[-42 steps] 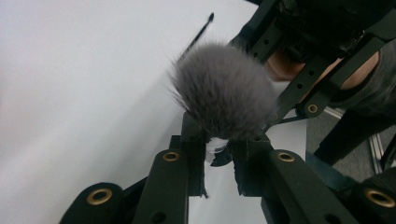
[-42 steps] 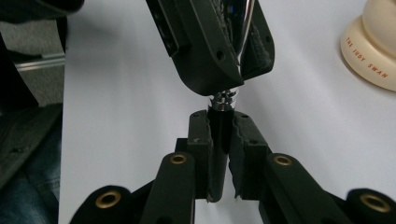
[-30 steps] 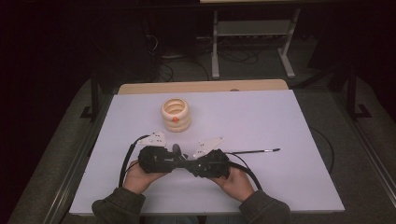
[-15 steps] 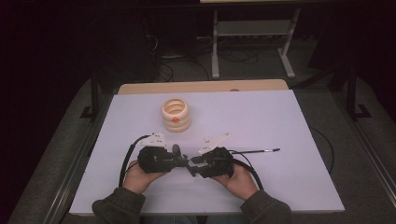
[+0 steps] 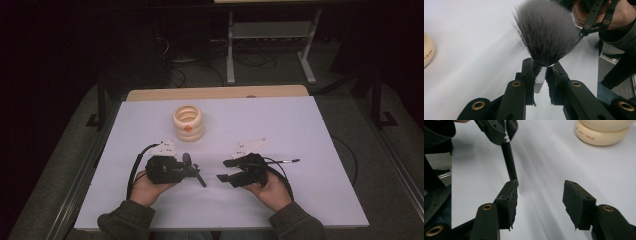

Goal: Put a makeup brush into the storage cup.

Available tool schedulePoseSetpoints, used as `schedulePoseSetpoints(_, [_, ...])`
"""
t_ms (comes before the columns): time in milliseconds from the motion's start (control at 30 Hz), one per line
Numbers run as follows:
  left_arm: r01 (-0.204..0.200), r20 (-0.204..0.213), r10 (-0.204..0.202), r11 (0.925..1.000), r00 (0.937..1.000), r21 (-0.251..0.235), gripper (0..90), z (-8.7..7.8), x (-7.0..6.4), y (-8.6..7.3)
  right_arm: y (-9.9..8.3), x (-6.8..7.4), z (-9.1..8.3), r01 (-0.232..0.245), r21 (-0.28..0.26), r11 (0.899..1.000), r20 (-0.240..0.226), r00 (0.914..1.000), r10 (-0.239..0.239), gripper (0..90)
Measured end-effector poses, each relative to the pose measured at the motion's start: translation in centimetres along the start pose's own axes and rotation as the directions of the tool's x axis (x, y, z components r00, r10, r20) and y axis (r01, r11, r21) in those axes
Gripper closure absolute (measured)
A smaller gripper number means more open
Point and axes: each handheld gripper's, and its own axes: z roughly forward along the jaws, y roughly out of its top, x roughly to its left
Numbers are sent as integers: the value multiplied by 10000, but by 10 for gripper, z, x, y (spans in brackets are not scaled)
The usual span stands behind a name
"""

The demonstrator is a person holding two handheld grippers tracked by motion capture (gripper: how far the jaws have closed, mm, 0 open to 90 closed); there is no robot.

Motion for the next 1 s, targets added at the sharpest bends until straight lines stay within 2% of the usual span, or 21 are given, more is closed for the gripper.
schedulePoseSetpoints(100, [20, -30, -20, 10000, 10000, 35, 769, 0, 2, 1, -6, -4, -6, -179, -44, 9998, 166, 9997, 180, 430])
schedulePoseSetpoints(333, [227, -116, -226, 9997, 9997, 73, 770, 0, 7, 2, -18, -11, -22, -165, -161, 9997, 672, 9976, 176, 360])
schedulePoseSetpoints(467, [257, -190, -256, 9997, 9995, 22, 770, -2, 11, 7, -24, -17, -29, -364, -145, 9992, 818, 9959, 374, 326])
schedulePoseSetpoints(600, [116, -318, -110, 9997, 9994, 191, 769, -3, 15, 17, -30, -21, -36, -441, -78, 9990, 996, 9940, 447, 324])
schedulePoseSetpoints(833, [266, -477, -250, 9992, 9985, 313, 770, -4, 25, 32, -39, -26, -46, -666, -5, 9978, 1115, 9916, 663, 286])
schedulePoseSetpoints(1000, [226, -530, -203, 9988, 9984, 425, 769, -7, 31, 44, -45, -29, -55, -784, -122, 9968, 1256, 9889, 793, 276])
